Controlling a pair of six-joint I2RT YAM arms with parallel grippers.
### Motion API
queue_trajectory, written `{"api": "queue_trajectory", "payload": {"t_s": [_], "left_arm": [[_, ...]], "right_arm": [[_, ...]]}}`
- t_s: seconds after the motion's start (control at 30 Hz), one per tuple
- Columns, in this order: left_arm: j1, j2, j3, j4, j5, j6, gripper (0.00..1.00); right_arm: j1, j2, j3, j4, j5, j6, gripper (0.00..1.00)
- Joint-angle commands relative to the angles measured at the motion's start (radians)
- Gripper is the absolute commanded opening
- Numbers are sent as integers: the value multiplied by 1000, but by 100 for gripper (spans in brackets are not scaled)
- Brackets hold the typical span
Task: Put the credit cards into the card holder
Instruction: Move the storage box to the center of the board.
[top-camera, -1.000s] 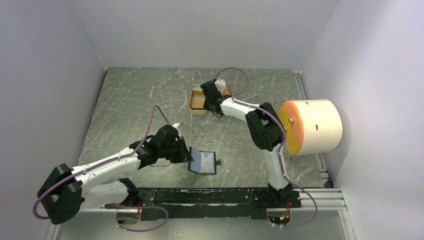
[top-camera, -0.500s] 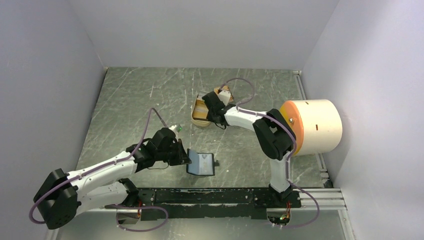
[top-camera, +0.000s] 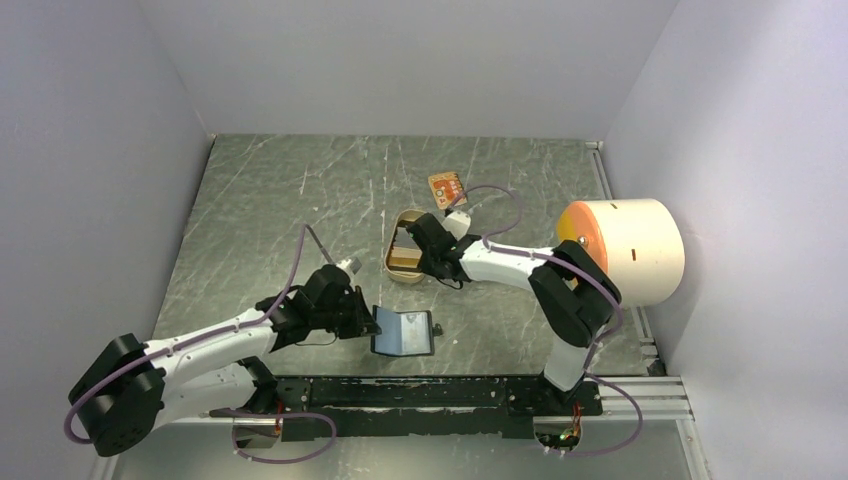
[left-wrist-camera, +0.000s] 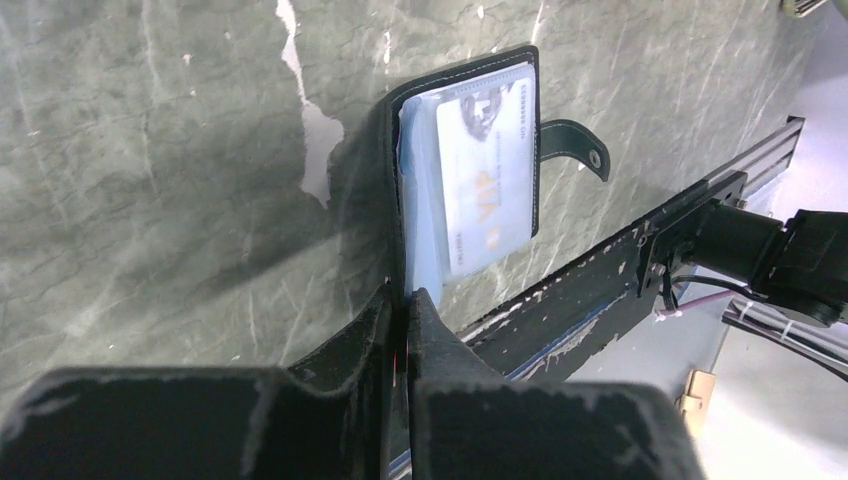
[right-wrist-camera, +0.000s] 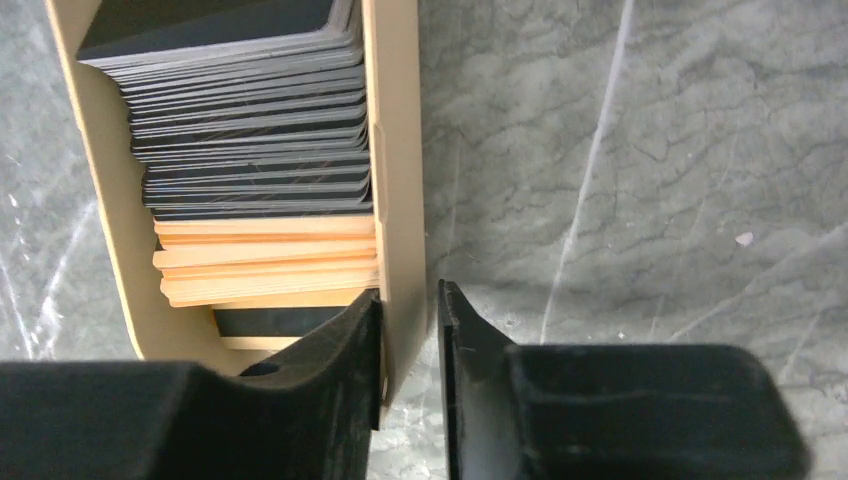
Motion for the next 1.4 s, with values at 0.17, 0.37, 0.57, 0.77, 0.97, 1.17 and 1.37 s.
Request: {"api": "queue_trajectory", "payload": {"t_s": [0.17, 0.37, 0.57, 0.77, 0.97, 1.17, 1.37], "left_arm": [[5, 36, 5, 117, 49, -6, 9], [5, 39, 5, 115, 50, -6, 9], [5, 34, 12, 103, 45, -9, 9], [5, 29, 11, 104, 46, -15, 9], [5, -3, 12, 70, 33, -15, 9], [6, -15, 2, 76, 31, -26, 9], [6, 6, 4, 83, 36, -25, 9]], "right_arm": [[3, -86, -21, -143, 8, -22, 44], [-9, -171, 19, -116, 25, -336, 50], [-9, -248, 9, 58, -121, -847, 54], [-10, -153, 87, 45, -270, -1211, 54], [-9, -101, 101, 30, -311, -1417, 57], [-6, -78, 88, 38, -348, -1514, 61], [22, -59, 61, 79, -315, -1591, 64]]}}
